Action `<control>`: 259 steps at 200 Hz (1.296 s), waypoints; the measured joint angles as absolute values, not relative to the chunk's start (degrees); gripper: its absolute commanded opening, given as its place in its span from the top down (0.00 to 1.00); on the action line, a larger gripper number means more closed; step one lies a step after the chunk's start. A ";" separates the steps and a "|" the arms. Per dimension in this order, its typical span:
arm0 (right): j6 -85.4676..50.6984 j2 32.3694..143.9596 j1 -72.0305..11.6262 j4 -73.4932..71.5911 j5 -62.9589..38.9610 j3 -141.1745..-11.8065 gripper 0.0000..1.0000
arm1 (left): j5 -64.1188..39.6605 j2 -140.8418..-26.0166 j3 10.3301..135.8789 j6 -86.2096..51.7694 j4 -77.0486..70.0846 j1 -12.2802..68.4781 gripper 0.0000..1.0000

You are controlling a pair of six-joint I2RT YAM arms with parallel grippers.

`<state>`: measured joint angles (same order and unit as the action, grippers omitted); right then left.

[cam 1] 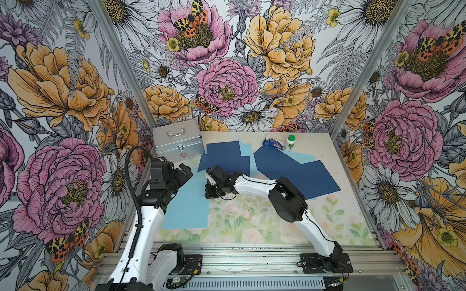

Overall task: Sort the scattered colored papers by color
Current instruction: Place the colored paper at the center of the board.

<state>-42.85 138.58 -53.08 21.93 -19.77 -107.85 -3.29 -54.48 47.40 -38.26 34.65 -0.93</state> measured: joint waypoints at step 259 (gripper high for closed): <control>-46.13 134.87 -52.53 20.34 -18.94 -101.89 0.79 | -0.93 -77.58 31.62 -47.05 8.91 3.64 0.02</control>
